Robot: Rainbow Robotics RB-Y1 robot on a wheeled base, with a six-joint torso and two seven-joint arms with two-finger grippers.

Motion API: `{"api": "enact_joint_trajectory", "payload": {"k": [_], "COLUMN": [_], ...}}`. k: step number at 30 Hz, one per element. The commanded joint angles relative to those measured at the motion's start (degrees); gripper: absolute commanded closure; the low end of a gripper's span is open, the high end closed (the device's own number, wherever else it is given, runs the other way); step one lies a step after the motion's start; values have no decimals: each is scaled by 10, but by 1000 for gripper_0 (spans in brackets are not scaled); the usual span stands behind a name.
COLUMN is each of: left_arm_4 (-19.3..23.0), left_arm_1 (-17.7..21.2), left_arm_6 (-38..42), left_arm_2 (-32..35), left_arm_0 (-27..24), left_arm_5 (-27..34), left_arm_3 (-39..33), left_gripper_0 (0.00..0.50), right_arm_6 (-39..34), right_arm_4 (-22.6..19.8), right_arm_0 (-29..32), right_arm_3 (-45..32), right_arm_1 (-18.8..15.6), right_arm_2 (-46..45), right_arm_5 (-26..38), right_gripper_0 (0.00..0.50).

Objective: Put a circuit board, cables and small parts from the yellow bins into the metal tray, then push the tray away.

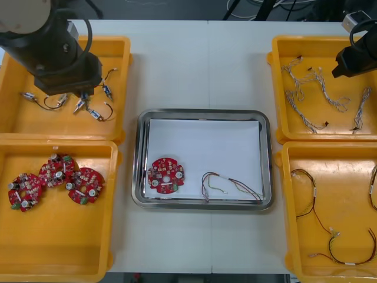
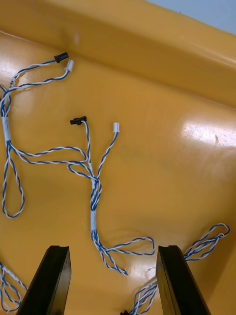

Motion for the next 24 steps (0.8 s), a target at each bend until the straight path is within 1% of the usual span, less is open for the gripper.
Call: {"api": "enact_joint_trajectory", "payload": {"k": [1,7,11,14,21,24], "left_arm_4": [-23,-43,-65,-87,-109,-119], "left_arm_1": [-36,-71,-89,-101,-118,-119], "left_arm_6": [32,85,127,163,224,236], "left_arm_2": [-27,-68,-105,-142,-205,-237], "left_arm_0": [-16,-17,-17,-17,-17,-16], "left_arm_5": [5,5,-2,-30,-83,-103], "left_arm_3": [-44,-66,-69,-68,-63,-59], "left_gripper_0": [500,500,500,500,500,500], "right_arm_6": [30,37,38,37,38,37], "right_arm_4": [10,13,13,14,14,14], "right_arm_0": [-34,-38,-48,-52,-51,-51], "right_arm_3": [15,60,93,112,136,141], "right_arm_1": [11,21,30,35,44,44], "right_arm_2": [1,1,1,1,5,23], "right_arm_5": [-24,-61,-81,-96,-114,-117], "right_gripper_0": [0,0,0,0,0,0]}}
